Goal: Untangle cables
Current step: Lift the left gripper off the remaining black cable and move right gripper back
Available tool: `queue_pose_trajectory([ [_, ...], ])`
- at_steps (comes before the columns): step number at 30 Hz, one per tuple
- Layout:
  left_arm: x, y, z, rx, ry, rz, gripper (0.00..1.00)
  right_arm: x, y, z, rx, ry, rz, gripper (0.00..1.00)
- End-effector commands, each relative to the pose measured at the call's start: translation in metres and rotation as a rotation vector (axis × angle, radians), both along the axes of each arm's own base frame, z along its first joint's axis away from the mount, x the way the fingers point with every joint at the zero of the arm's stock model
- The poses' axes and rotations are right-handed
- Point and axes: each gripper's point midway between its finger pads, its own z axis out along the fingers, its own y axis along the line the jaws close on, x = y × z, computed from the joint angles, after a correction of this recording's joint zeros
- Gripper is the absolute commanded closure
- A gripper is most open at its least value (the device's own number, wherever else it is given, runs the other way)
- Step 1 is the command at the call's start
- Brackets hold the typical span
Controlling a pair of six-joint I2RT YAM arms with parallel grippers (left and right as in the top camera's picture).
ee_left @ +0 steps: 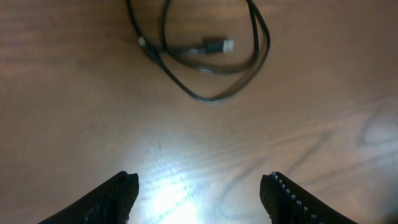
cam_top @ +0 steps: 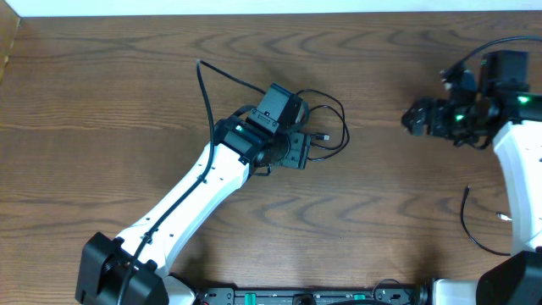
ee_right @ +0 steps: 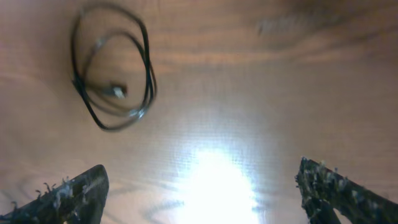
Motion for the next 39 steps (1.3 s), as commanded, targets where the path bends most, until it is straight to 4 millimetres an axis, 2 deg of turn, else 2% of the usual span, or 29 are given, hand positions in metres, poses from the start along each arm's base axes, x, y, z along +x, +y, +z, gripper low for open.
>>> queue_pose_trajectory([
  [1,0.014,0.003,0.004,0.022,-0.063,0.017,0.31,-0.013,-0.011,-0.013,-0.118,0.069,-0.027,0.05],
  [2,0.018,0.001,0.005,0.014,-0.075,0.018,0.27,-0.018,-0.015,-0.015,-0.142,0.095,-0.048,0.04],
  [4,0.024,-0.004,0.005,-0.001,-0.096,0.018,0.25,-0.027,-0.02,-0.018,-0.168,0.14,-0.085,0.03],
  [9,0.043,-0.017,-0.008,-0.022,-0.122,0.019,0.23,-0.04,-0.016,-0.021,-0.15,0.197,-0.082,0.01],
  [13,0.052,-0.024,-0.034,-0.006,-0.099,0.018,0.23,-0.047,-0.014,-0.022,-0.143,0.225,-0.075,0.01],
  [14,0.053,-0.024,-0.051,0.012,-0.067,0.024,0.22,-0.049,-0.014,-0.022,-0.142,0.232,-0.074,0.01],
  [18,0.048,-0.028,-0.082,0.01,0.026,0.053,0.22,-0.05,-0.013,-0.024,-0.142,0.239,-0.073,0.01],
  [26,0.045,-0.041,-0.117,-0.054,0.15,0.154,0.22,-0.053,-0.013,-0.027,-0.142,0.249,-0.072,0.01],
  [30,0.051,-0.045,-0.122,-0.089,0.165,0.229,0.22,-0.056,-0.013,-0.03,-0.141,0.261,-0.071,0.01],
  [39,0.063,-0.051,-0.117,-0.121,0.113,0.23,0.22,-0.062,-0.012,-0.037,-0.141,0.285,-0.069,0.01],
])
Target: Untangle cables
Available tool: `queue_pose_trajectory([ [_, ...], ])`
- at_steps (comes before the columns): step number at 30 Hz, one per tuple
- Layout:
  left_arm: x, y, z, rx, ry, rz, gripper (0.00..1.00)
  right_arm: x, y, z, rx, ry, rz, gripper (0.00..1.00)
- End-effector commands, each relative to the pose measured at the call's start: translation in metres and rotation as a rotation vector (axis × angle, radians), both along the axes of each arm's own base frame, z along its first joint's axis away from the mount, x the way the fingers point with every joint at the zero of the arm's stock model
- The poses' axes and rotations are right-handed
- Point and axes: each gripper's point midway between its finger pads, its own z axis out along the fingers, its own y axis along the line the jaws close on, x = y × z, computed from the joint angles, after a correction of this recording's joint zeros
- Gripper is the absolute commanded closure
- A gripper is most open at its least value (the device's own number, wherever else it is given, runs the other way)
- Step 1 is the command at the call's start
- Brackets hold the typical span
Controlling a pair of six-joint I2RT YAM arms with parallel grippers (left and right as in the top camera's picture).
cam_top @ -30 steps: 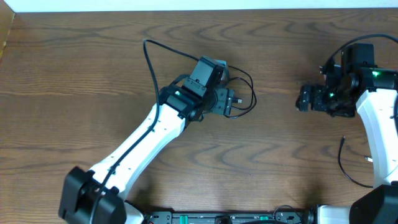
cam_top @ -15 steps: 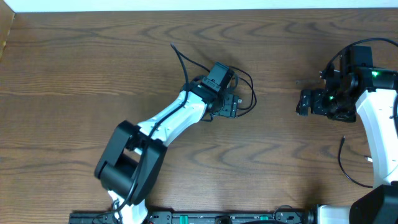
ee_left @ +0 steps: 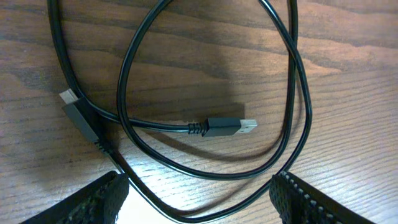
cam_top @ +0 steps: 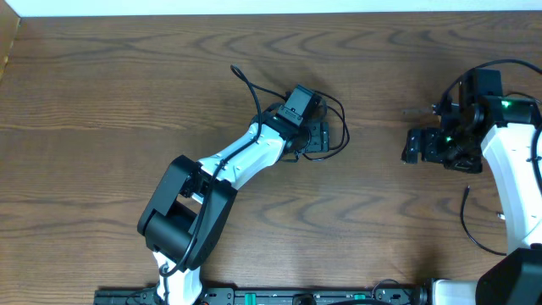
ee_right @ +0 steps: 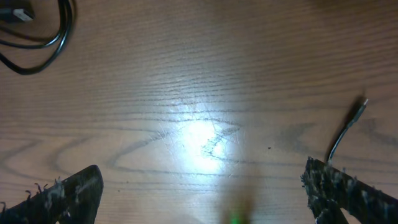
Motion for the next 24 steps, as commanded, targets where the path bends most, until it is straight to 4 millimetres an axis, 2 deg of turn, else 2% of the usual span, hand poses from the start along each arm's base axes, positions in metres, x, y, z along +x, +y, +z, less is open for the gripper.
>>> queue_pose_trajectory([
  [1,0.002,0.002,-0.004,0.007,0.007,0.024,0.22,-0.002,0.001,-0.002,-0.006,0.008,-0.007,0.01],
  [7,0.002,0.002,-0.007,0.001,0.025,0.064,0.22,-0.002,0.001,-0.002,-0.006,0.008,-0.007,0.01],
  [14,-0.004,0.002,-0.028,0.019,0.075,0.08,0.22,-0.002,0.001,-0.002,-0.007,0.008,-0.006,0.01],
  [18,-0.005,0.001,-0.03,0.02,0.08,0.076,0.23,-0.001,0.001,-0.002,-0.007,0.007,-0.007,0.01],
  [20,-0.005,0.001,-0.03,0.02,0.081,0.075,0.29,-0.001,0.001,-0.002,-0.007,0.006,-0.007,0.01],
  [24,-0.006,0.0,-0.03,0.018,0.083,0.073,0.57,-0.001,0.001,-0.002,-0.007,0.006,-0.007,0.01],
])
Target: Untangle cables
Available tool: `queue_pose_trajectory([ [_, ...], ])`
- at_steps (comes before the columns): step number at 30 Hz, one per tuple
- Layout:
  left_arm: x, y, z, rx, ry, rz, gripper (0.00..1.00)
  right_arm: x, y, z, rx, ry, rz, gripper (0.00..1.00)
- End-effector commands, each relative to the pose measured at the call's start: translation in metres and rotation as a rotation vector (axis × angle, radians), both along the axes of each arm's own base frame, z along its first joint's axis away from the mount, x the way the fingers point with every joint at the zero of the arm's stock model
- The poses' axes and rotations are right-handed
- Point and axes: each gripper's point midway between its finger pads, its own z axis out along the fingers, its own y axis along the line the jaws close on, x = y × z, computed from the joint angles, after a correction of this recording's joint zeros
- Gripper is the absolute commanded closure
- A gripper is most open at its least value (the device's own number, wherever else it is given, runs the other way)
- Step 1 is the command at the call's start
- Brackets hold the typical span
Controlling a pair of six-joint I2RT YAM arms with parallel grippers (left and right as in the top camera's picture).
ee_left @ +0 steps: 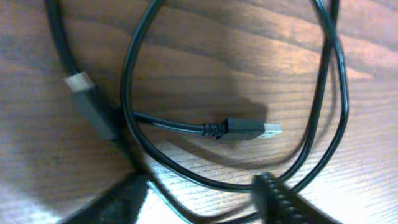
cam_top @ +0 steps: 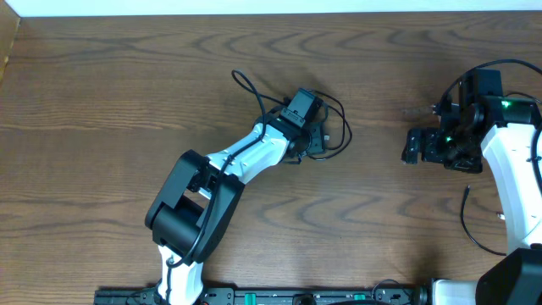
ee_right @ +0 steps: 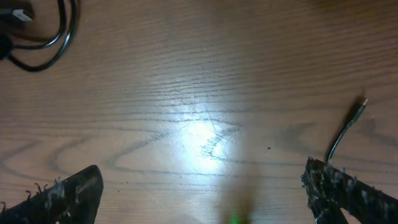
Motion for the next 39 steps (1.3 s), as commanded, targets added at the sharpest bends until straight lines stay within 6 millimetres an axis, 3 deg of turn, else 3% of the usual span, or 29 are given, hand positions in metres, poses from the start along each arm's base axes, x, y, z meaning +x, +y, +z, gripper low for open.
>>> queue_pose_trajectory([
  [1,-0.002,0.001,-0.01,0.015,0.017,-0.004,0.59,-0.002,0.001,-0.002,-0.006,0.007,-0.007,0.01],
  [5,-0.004,0.001,-0.01,0.019,0.022,-0.004,0.62,-0.002,0.001,-0.002,-0.006,0.007,-0.007,0.01],
  [8,-0.003,0.001,-0.01,0.02,0.02,-0.008,0.78,-0.002,0.001,-0.002,-0.006,0.008,-0.007,0.01],
  [19,0.002,0.008,0.008,0.014,-0.01,0.009,0.88,-0.002,0.001,-0.002,-0.006,0.009,-0.007,0.01],
  [21,0.005,0.008,0.012,0.007,-0.02,0.014,0.86,-0.002,0.001,-0.002,-0.006,0.01,-0.007,0.01],
  [23,0.008,0.007,0.015,-0.002,-0.032,0.015,0.73,-0.003,0.001,-0.002,-0.005,0.012,-0.007,0.01],
  [26,0.011,0.005,0.017,-0.012,-0.044,0.018,0.62,-0.004,0.001,-0.002,-0.005,0.016,-0.006,0.01],
  [34,0.021,0.014,0.017,0.039,-0.096,0.054,0.54,-0.004,0.001,-0.002,-0.005,0.018,-0.007,0.01],
  [39,0.026,0.008,0.022,0.017,-0.124,0.049,0.54,-0.004,0.001,-0.002,-0.005,0.018,-0.007,0.01],
])
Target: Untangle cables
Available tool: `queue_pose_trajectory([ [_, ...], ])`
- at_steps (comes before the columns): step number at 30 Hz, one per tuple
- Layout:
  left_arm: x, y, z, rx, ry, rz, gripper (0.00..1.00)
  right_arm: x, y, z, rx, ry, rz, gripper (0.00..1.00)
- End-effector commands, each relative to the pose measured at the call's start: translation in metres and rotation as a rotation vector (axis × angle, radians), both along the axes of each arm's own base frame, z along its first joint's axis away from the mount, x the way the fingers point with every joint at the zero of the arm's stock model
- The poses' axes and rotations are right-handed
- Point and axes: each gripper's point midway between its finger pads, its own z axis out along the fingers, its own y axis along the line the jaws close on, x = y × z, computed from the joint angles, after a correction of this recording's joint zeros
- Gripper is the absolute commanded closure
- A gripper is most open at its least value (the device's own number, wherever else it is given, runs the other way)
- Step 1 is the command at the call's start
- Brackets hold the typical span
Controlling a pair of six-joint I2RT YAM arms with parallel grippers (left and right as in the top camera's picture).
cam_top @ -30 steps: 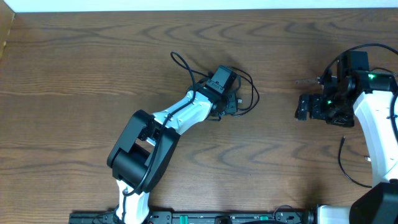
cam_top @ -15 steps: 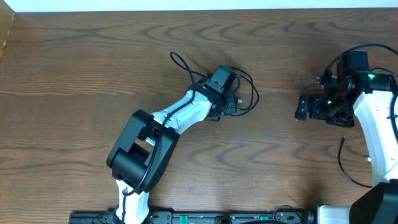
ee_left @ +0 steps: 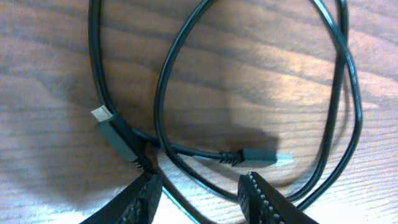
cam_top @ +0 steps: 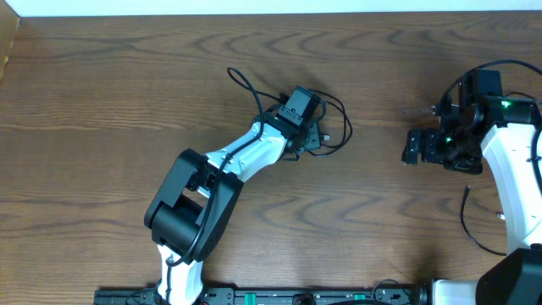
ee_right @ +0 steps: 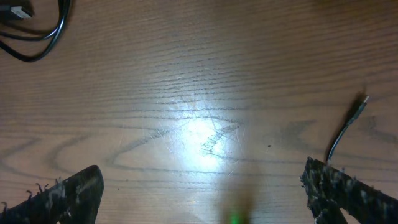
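A black cable (ee_left: 345,93) lies coiled in loops on the wooden table (cam_top: 102,93), seen in the overhead view as a small coil (cam_top: 337,127). One grey plug (ee_left: 115,137) and one USB plug (ee_left: 261,157) lie inside the loops. My left gripper (ee_left: 196,190) is low over the coil, open, its fingers (ee_left: 142,200) standing either side of one cable strand. Well to the right, my right gripper (ee_right: 202,186) hovers wide open over bare wood, holding nothing. In its view the coil (ee_right: 37,40) shows at top left.
A second thin black cable (cam_top: 471,222) lies at the right edge near the right arm's base; its small plug end (ee_right: 348,124) shows in the right wrist view. The table's white back edge (cam_top: 271,7) runs along the top.
My left gripper's jaws have drawn closer together around a strand of the coil, and the plugs sit further right in its view. The right arm has not moved.
My left gripper first hovered open short of the coil, with the right gripper higher up and the coil in its view. Then the left was down at the coil, jaws wide, and the right had shifted lower. Since then the left jaws have narrowed in two steps.
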Motion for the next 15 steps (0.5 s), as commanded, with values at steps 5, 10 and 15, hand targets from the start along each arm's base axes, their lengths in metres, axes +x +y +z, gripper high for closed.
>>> queue_pose_trajectory([
  [5,0.009,-0.007,0.02,0.005,-0.09,0.004,0.54,-0.002,0.001,-0.002,-0.006,0.01,-0.007,0.01],
  [10,0.002,-0.009,0.007,0.04,-0.073,-0.007,0.54,-0.002,0.001,-0.002,-0.006,0.011,-0.007,0.01],
  [15,-0.005,-0.004,0.001,0.065,-0.039,-0.008,0.54,-0.002,0.001,-0.002,-0.006,0.01,-0.007,0.01],
])
